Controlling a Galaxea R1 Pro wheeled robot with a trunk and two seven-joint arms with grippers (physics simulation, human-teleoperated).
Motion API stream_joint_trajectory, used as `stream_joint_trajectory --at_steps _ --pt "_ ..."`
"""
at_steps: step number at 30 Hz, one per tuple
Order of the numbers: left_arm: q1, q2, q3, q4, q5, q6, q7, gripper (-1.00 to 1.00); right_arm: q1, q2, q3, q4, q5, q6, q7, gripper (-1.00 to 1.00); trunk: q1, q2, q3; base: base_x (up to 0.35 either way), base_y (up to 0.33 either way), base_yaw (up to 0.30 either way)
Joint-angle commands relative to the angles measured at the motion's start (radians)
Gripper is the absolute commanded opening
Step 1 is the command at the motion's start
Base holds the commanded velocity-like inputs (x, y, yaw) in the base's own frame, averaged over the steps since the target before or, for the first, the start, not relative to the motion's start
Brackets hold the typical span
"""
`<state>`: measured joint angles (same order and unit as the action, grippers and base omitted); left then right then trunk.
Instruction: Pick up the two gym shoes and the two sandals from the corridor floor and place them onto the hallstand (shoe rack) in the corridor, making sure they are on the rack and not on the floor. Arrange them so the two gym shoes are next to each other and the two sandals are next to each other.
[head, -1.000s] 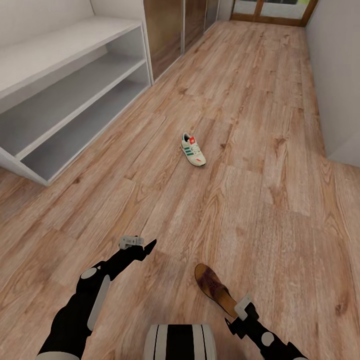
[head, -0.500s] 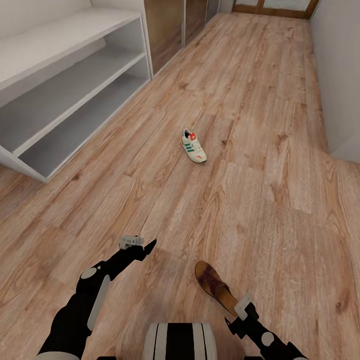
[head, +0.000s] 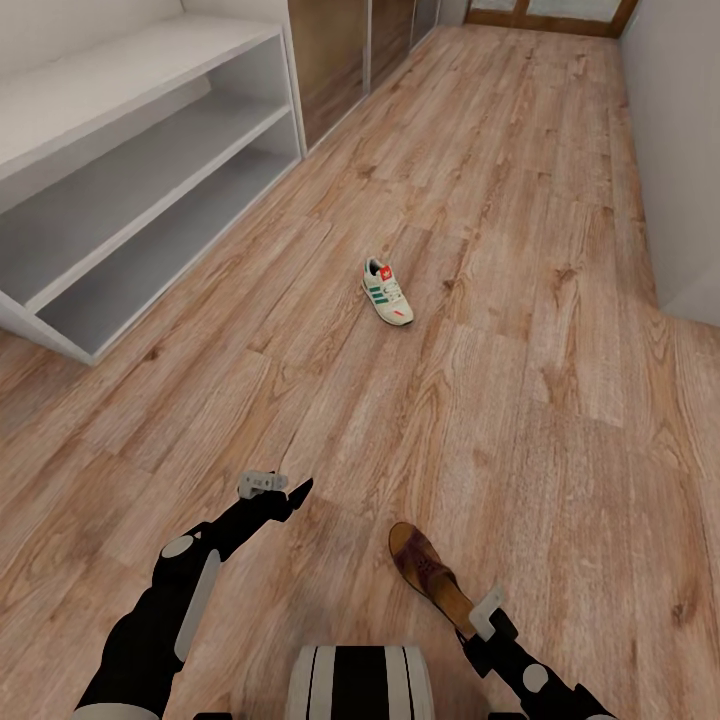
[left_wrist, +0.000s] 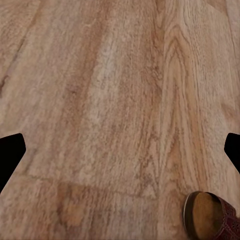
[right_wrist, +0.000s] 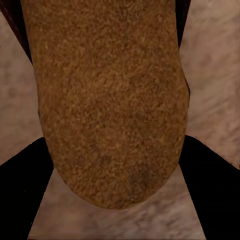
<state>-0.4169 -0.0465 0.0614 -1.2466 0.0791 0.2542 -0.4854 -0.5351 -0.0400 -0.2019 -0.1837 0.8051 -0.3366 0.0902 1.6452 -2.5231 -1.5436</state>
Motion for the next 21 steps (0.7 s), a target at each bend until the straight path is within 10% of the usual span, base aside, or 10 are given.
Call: stream_joint_trajectory --at_steps 1,21 --pt "0.000 -0.001 0.003 -0.001 0.008 0.010 -0.005 1.00 0.000 0.000 -0.008 0.000 0.000 -0.003 0.009 -1.00 0.000 0.000 -0.001 0.000 0.000 0.000" --pt "0.000 -0.001 0.003 -0.001 0.008 0.010 -0.005 1.00 0.000 0.000 -0.008 0.000 0.000 -0.003 0.010 -1.00 0.000 0.000 -0.001 0.000 0.000 0.000"
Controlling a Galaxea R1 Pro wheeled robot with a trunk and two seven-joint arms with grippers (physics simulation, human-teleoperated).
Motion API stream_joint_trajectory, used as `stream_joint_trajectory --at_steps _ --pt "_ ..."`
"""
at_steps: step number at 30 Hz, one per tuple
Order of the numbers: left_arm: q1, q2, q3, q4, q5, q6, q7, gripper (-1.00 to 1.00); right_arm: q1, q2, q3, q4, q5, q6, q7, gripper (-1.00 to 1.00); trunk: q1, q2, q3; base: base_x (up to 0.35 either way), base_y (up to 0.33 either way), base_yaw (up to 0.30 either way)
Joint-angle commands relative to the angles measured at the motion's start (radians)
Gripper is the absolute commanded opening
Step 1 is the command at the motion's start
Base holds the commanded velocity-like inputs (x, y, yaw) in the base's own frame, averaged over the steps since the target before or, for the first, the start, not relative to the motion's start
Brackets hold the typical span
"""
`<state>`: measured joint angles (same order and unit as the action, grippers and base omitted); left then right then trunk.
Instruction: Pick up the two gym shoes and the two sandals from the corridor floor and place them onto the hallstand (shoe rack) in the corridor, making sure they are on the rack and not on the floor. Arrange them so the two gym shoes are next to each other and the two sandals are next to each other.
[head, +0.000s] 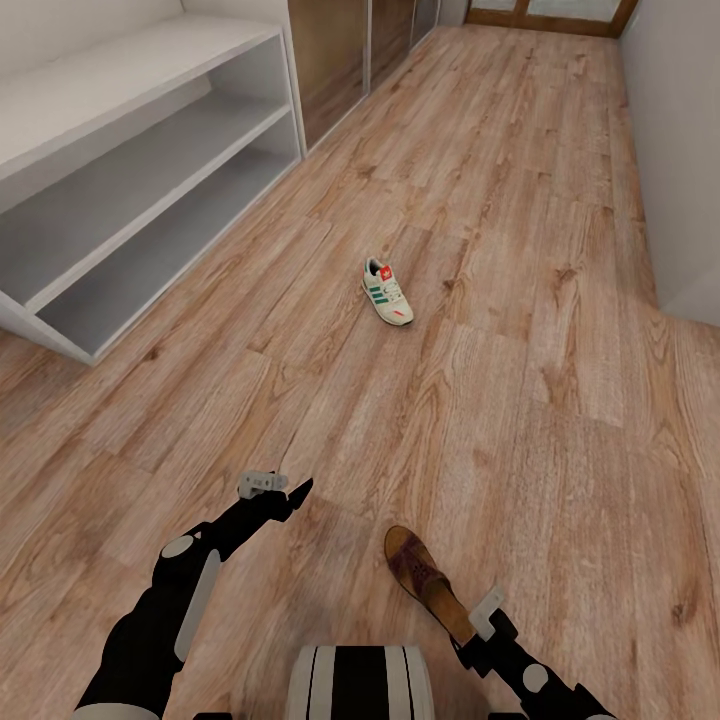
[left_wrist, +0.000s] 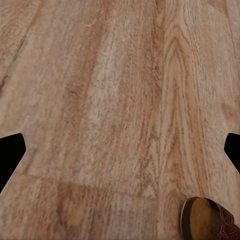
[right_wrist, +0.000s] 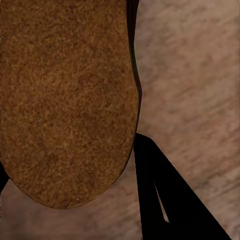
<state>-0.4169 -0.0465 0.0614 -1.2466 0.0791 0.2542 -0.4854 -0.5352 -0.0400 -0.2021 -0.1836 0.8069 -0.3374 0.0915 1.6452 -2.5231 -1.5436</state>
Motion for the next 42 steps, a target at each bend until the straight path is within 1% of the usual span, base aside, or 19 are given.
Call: stream_joint_trajectory --at_steps 1,3,15,18,20,22,23,24,25,27,28,30,31,32,35,37,38,40,42 --pt "0.000 -0.001 0.003 -0.001 0.008 0.010 -0.005 1.00 0.000 0.000 -0.008 0.000 -0.002 -0.002 0.008 -1.00 0.000 0.000 -0.001 0.000 0.000 0.000" --pt "0.000 -0.001 0.003 -0.001 0.008 0.010 -0.005 1.00 0.000 0.000 -0.008 0.000 -0.002 -0.002 0.008 -1.00 0.000 0.000 -0.001 0.000 0.000 0.000" --pt "0.000 0.000 0.006 -0.001 0.008 0.010 -0.005 1.00 0.000 -0.001 -0.009 -0.011 -0.002 -0.002 0.008 -1.00 -0.006 0.003 0.046 0.000 0.000 0.000" --pt "0.000 0.000 0.006 -0.001 0.008 0.010 -0.005 1.00 0.000 -0.001 -0.009 -0.091 -0.003 -0.001 0.008 -1.00 -0.007 0.003 0.057 0.000 0.000 0.000" --pt "0.000 0.001 0.006 -0.001 0.008 0.010 -0.005 1.00 0.000 -0.001 -0.017 -0.211 -0.005 0.005 0.009 -1.00 -0.008 0.004 0.065 0.000 0.000 0.000" --pt "0.000 0.002 0.007 -0.001 0.008 0.010 -0.005 1.00 0.000 0.000 -0.041 -0.300 -0.010 0.013 0.012 -1.00 -0.009 0.004 0.073 0.000 0.000 0.000" --pt "0.000 0.003 0.007 -0.001 0.008 0.010 -0.005 1.00 0.000 0.002 -0.067 -0.363 -0.018 0.031 0.013 -1.00 -0.009 0.004 0.077 0.000 0.000 0.000" --pt "0.000 0.003 0.007 -0.001 0.008 0.010 -0.005 1.00 0.000 0.003 -0.080 -0.402 -0.021 0.055 0.014 -1.00 -0.010 0.005 0.081 0.000 0.000 0.000" --pt "0.000 0.004 0.008 -0.001 0.008 0.010 -0.005 1.00 -0.001 0.004 -0.088 -0.447 -0.023 0.106 0.015 -1.00 -0.010 0.005 0.085 0.000 0.000 0.000" --pt "0.000 0.005 0.009 -0.001 0.008 0.010 -0.005 1.00 -0.002 0.008 -0.097 -0.545 -0.029 0.243 0.016 -1.00 -0.011 0.005 0.092 0.000 0.000 0.000" --pt "0.000 0.005 0.009 -0.001 0.008 0.010 -0.005 1.00 -0.002 0.010 -0.098 -0.573 -0.032 0.278 0.016 -1.00 -0.011 0.006 0.096 0.000 0.000 0.000" --pt "0.000 0.006 0.010 -0.001 0.008 0.010 -0.005 1.00 -0.003 0.031 -0.098 -0.671 -0.069 0.383 0.017 -1.00 -0.012 0.006 0.104 0.000 0.000 0.000" --pt "0.000 0.006 0.010 -0.001 0.008 0.010 -0.005 1.00 -0.004 0.038 -0.098 -0.693 -0.085 0.401 0.017 -1.00 -0.013 0.006 0.108 0.000 0.000 0.000" --pt "0.000 0.006 0.010 -0.001 0.008 0.010 -0.005 1.00 -0.004 0.050 -0.097 -0.736 -0.123 0.431 0.017 -1.00 -0.013 0.007 0.112 0.000 0.000 0.000" --pt "0.000 0.007 0.011 0.000 0.008 0.010 -0.005 1.00 -0.005 0.066 -0.094 -0.866 -0.275 0.537 0.017 -1.00 -0.015 0.007 0.123 0.000 0.000 0.000" --pt "0.000 0.007 0.011 0.000 0.007 0.010 -0.005 1.00 -0.006 0.069 -0.092 -0.944 -0.391 0.653 0.016 -1.00 -0.015 0.008 0.131 0.000 0.000 0.000" --pt "0.000 0.007 0.011 0.001 0.007 0.010 -0.004 1.00 -0.006 0.070 -0.091 -0.985 -0.465 0.729 0.016 -1.00 -0.016 0.008 0.135 0.000 0.000 0.000" --pt "0.000 0.006 0.011 0.002 0.007 0.010 -0.003 1.00 -0.006 0.070 -0.090 -1.015 -0.523 0.784 0.016 -1.00 -0.017 0.008 0.143 0.000 0.000 0.000" --pt "0.000 0.005 0.012 0.001 0.007 0.010 -0.003 1.00 -0.006 0.071 -0.089 -1.025 -0.540 0.800 0.016 -1.00 -0.018 0.009 0.150 0.000 0.000 0.000"
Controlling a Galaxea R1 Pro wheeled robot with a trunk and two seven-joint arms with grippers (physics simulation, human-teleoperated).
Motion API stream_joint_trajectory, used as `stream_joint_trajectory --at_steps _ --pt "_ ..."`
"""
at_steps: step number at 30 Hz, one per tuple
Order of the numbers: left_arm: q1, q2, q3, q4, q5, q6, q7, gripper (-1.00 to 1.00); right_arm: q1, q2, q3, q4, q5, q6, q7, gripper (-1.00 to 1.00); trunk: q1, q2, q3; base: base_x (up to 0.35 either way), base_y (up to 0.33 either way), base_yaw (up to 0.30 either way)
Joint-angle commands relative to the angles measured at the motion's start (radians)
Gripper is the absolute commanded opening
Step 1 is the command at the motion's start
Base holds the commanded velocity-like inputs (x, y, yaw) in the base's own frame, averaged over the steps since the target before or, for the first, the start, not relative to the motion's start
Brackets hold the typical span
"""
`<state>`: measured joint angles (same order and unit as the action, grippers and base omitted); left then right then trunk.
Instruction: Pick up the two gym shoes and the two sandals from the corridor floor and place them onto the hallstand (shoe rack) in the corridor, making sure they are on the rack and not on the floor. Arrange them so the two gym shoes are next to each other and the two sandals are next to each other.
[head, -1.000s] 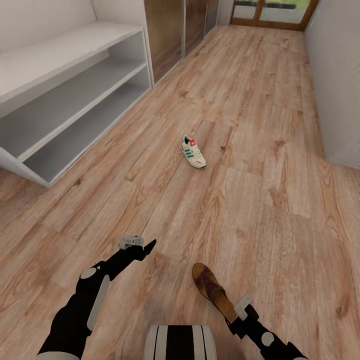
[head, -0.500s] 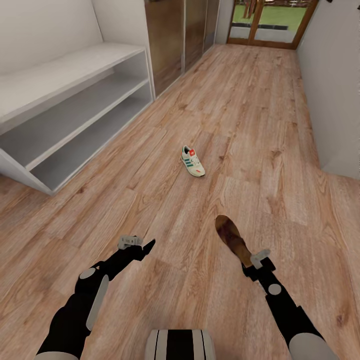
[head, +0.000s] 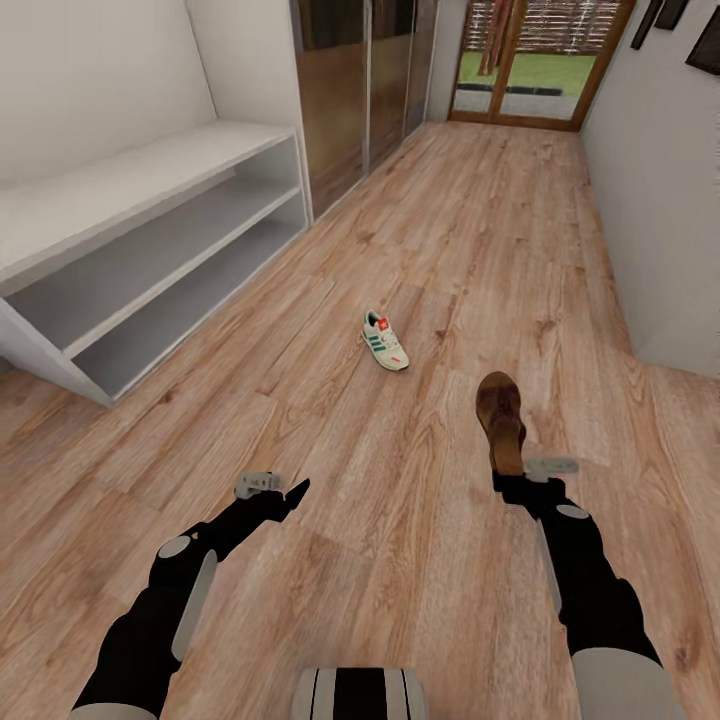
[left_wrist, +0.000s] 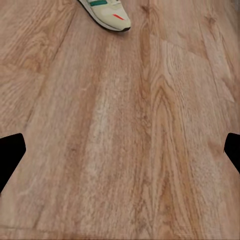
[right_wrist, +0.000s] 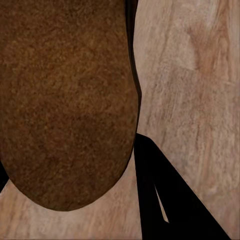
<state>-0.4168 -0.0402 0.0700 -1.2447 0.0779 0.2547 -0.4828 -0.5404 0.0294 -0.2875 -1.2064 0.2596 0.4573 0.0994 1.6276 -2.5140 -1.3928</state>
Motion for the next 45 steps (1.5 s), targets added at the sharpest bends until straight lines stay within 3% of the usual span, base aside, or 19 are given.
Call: stream_joint_trajectory --at_steps 1,9,10,11,15,18,45 --pt "0.000 -0.001 0.003 -0.001 0.008 0.010 -0.005 1.00 -0.001 0.001 -0.004 -0.003 0.004 0.008 0.008 -1.00 -0.001 0.000 0.003 0.000 0.000 0.000" --pt "0.000 -0.006 0.001 -0.004 0.010 0.011 -0.004 1.00 -0.001 0.002 -0.002 -0.036 -0.009 0.024 0.009 -1.00 -0.004 0.002 0.034 0.000 0.000 0.000" --pt "0.000 -0.007 -0.002 -0.004 0.010 0.011 -0.003 1.00 -0.001 0.003 0.000 -0.104 -0.009 0.026 0.009 -1.00 -0.005 0.002 0.038 0.000 0.000 0.000" --pt "0.000 -0.007 -0.002 -0.004 0.010 0.011 -0.003 1.00 -0.001 0.003 0.003 -0.112 -0.009 0.026 0.009 -1.00 -0.005 0.002 0.042 0.000 0.000 0.000" --pt "0.000 -0.007 -0.001 -0.004 0.010 0.011 -0.003 1.00 -0.001 0.003 0.061 -0.142 -0.011 0.026 0.008 -1.00 -0.007 0.003 0.059 0.000 0.000 0.000" --pt "0.000 -0.007 -0.002 -0.004 0.010 0.011 -0.003 1.00 -0.001 0.003 0.070 -0.147 -0.011 0.026 0.008 -1.00 -0.008 0.004 0.074 0.000 0.000 0.000" --pt "0.000 -0.007 -0.003 -0.004 0.010 0.011 -0.003 1.00 -0.001 0.003 0.073 -0.150 -0.013 0.024 0.008 -1.00 -0.020 0.010 0.223 0.000 0.000 0.000"
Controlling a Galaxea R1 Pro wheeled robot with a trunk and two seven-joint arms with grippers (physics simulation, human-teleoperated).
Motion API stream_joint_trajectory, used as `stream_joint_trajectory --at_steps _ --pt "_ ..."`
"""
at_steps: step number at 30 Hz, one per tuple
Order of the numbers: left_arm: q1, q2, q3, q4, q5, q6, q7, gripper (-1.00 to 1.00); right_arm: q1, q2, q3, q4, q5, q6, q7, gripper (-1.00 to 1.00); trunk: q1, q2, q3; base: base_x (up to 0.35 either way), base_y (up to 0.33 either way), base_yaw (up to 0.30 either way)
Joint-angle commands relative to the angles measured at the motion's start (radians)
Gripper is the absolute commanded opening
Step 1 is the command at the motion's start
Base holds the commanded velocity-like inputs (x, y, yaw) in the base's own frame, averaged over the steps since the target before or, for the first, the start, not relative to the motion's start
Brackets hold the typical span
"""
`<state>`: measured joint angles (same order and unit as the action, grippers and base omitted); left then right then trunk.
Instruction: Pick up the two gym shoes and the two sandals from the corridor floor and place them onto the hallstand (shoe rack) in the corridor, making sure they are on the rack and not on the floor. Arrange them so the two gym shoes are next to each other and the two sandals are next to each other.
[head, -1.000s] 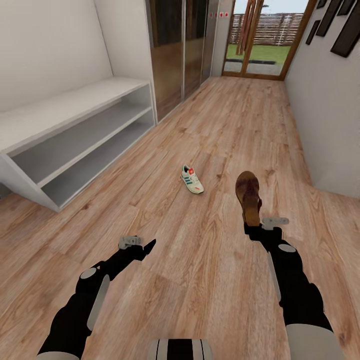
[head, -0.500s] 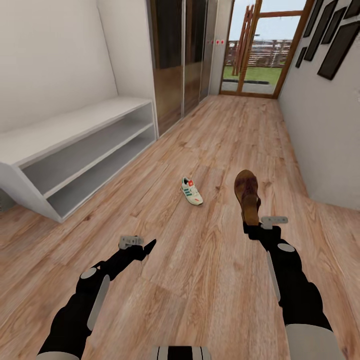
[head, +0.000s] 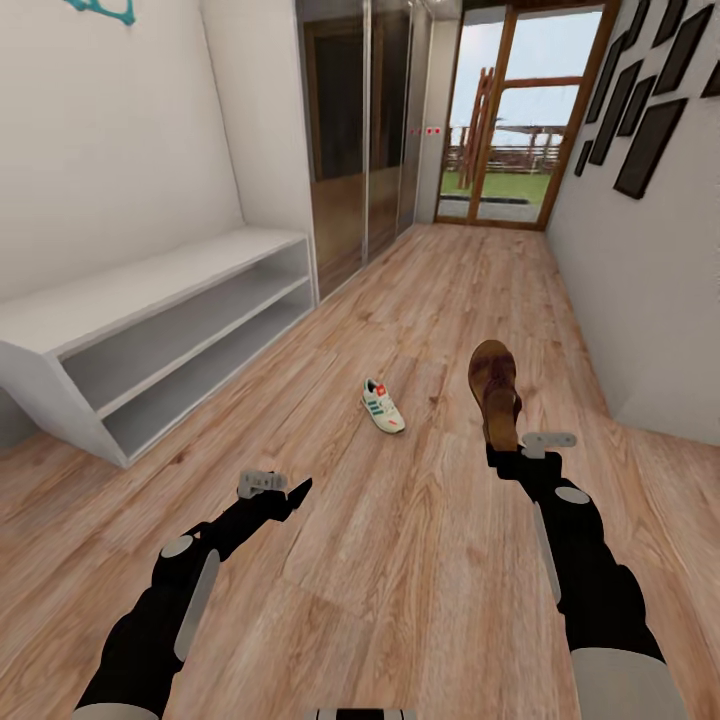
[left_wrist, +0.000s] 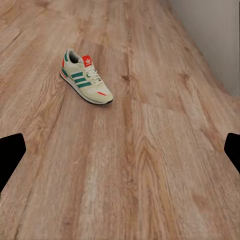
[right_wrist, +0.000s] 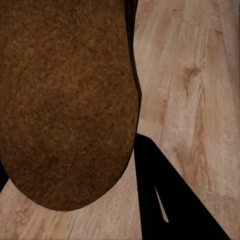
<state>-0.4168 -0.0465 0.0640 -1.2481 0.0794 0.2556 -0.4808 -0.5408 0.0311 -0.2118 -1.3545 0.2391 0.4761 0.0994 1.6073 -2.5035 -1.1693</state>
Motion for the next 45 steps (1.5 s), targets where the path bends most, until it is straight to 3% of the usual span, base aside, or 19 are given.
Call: stream_joint_trajectory --at_steps 1,16,19,35,45 --pt "0.000 -0.001 0.003 -0.001 0.008 0.010 -0.005 1.00 -0.001 0.001 -0.003 -0.002 0.007 0.006 0.008 -1.00 -0.001 0.000 0.005 0.000 0.000 0.000" --pt "0.000 -0.001 0.003 -0.001 0.008 0.009 -0.005 1.00 0.000 0.001 -0.003 -0.002 0.007 0.006 0.008 -1.00 -0.007 0.003 0.088 0.000 0.000 0.000" --pt "0.000 -0.001 0.003 -0.001 0.008 0.009 -0.005 1.00 -0.001 0.001 -0.003 -0.001 0.008 0.006 0.008 -1.00 -0.019 0.024 0.102 0.000 0.000 0.000" --pt "0.000 -0.001 0.003 -0.001 0.008 0.008 -0.005 1.00 -0.001 0.001 -0.002 -0.001 0.008 0.006 0.008 -1.00 -0.019 0.024 0.112 0.007 0.000 0.000" --pt "0.000 -0.001 0.003 -0.001 0.008 0.008 -0.005 1.00 -0.001 0.001 -0.002 -0.001 0.008 0.006 0.008 -1.00 -0.019 0.024 0.112 0.273 0.000 -0.002"
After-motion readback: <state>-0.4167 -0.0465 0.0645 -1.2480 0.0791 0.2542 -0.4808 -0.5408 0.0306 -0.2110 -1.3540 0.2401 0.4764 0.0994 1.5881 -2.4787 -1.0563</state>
